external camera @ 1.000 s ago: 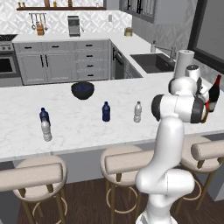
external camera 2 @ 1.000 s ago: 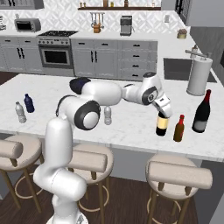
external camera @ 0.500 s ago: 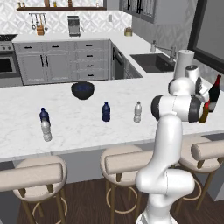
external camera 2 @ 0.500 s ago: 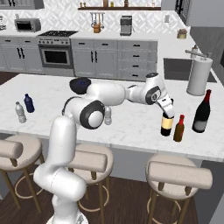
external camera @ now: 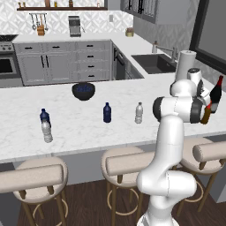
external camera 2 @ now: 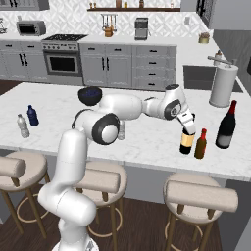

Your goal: Move the plastic bottles in the middle to the plastics group, and the glass bottles in the middle to the glass group.

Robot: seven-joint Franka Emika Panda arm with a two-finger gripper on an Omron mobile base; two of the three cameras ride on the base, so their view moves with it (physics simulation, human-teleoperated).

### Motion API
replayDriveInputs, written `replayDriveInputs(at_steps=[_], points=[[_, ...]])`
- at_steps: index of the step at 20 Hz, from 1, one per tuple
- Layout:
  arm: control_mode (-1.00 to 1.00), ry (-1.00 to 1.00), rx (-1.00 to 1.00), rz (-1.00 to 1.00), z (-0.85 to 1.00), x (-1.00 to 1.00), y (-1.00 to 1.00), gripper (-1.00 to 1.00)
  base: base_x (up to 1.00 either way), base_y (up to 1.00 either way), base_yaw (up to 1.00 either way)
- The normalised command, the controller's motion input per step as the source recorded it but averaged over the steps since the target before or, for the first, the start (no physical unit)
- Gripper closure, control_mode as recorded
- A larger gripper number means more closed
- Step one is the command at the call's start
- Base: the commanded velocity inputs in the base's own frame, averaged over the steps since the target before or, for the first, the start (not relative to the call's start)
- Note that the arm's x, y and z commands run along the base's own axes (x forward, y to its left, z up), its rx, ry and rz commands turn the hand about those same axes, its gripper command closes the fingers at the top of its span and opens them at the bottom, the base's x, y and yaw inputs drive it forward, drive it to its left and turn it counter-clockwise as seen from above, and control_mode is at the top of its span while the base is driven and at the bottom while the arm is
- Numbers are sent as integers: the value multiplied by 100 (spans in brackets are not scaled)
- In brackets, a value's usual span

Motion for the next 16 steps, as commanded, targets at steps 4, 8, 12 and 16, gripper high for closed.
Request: replayDriveInputs(at_steps=[4,8,12,16], points=[[-100,0,0,-1,-23,0,0,100,0,0,0],[-100,0,0,-1,-3,0,0,100,0,0,0],[-100,0,0,0,0,0,0,-100,0,0,0],[-100,0,0,0,0,0,0,-100,0,0,0]])
